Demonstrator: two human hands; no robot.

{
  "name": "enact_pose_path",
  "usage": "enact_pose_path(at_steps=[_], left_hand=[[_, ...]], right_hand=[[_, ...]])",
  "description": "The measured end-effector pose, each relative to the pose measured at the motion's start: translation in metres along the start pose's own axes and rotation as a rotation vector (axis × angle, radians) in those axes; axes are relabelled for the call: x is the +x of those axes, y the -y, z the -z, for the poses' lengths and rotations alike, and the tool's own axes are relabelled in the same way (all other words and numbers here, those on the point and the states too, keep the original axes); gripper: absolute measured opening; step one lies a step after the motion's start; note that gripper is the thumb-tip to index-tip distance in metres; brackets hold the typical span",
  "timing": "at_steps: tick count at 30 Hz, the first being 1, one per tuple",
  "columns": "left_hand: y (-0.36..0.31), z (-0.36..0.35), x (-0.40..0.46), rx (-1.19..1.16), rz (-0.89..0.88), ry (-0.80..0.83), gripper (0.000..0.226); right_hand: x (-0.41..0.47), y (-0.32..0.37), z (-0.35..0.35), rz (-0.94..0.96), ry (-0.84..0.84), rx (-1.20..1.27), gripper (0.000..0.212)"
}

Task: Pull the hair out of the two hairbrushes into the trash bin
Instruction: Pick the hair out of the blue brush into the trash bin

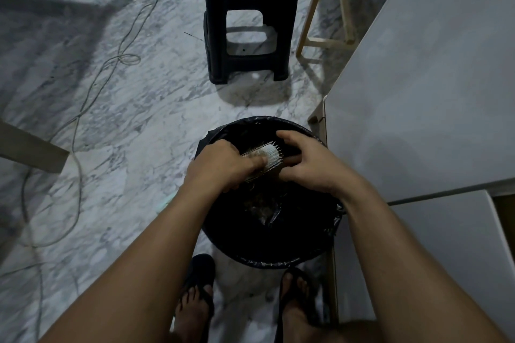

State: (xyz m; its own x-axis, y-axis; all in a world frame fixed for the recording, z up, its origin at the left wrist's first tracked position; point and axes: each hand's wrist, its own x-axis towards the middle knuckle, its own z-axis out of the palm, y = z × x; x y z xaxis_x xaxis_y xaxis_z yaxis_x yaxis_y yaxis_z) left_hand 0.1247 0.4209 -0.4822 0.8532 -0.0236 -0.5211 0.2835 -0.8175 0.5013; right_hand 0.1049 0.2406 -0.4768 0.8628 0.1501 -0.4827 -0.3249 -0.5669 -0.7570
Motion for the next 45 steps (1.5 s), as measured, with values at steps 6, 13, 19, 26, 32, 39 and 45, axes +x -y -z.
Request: enact_pose_path(at_steps=[6, 13, 19, 26, 32, 39, 45], left_hand=[[-0.004, 0.0, 0.001, -0.084, 0.003, 0.017, 0.054], [-0.003, 0.0, 0.004, -0.217, -0.009, 0.009, 0.053], [0.005, 0.011, 0.007, -0.2, 0.021, -0.074, 0.059], [0.001, 0.011, 0.005, -0.18, 0.006, 0.007, 0.058], [0.003, 0.017, 0.006, -0.164, 0.05, 0.014, 0.058], [0.006, 0.022, 0.006, 0.024, 0.075, -0.214, 0.059], [-0.001, 0.013, 0.006, -0.037, -0.042, -0.055, 0.056]], right_hand=[[0.008, -0.012, -0.005, -0.07, -0.027, -0.13, 0.091], [0.006, -0.008, -0.003, -0.08, 0.018, 0.113, 0.013], [0.009, -0.021, 0.012, -0.202, -0.188, -0.137, 0.038], [0.006, -0.02, 0.026, -0.38, -0.63, -0.11, 0.025], [0.015, -0.031, 0.021, -0.515, -0.568, -0.216, 0.029], [0.01, -0.037, 0.03, -0.514, -0.669, -0.311, 0.026], [0.012, -0.033, 0.014, -0.19, -0.235, -0.342, 0.06]])
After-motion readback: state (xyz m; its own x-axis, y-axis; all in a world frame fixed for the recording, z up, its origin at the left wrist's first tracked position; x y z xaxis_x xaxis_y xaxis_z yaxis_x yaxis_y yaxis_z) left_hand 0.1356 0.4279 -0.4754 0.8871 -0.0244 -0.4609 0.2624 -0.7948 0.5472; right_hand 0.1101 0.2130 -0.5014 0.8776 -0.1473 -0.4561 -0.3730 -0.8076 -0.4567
